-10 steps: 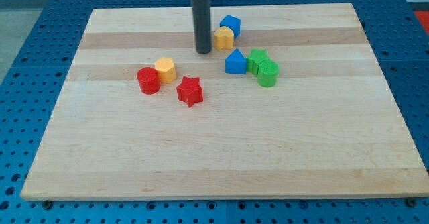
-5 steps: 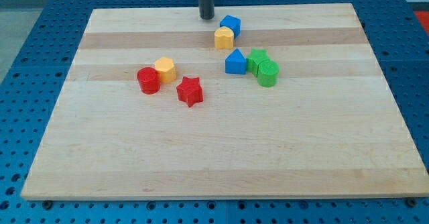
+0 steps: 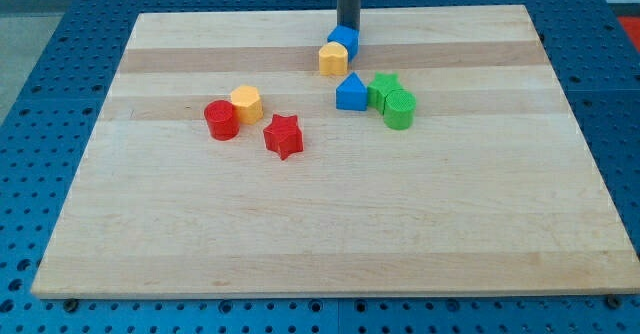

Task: Push blue cube along with yellow heart to the center

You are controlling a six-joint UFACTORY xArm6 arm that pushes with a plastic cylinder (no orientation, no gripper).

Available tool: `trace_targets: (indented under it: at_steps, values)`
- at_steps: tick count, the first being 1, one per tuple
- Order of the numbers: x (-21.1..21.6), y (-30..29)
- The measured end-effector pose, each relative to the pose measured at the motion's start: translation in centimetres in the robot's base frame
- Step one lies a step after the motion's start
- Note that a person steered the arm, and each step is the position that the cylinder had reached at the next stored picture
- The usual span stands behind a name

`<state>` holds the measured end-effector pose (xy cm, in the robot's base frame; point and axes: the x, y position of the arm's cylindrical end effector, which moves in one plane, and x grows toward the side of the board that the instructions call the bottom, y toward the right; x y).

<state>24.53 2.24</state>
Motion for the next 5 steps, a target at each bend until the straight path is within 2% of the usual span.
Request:
trace_targets:
  at_steps: [2,5]
  values:
    - [1.9,-0.9]
    - [2.3,-2.6]
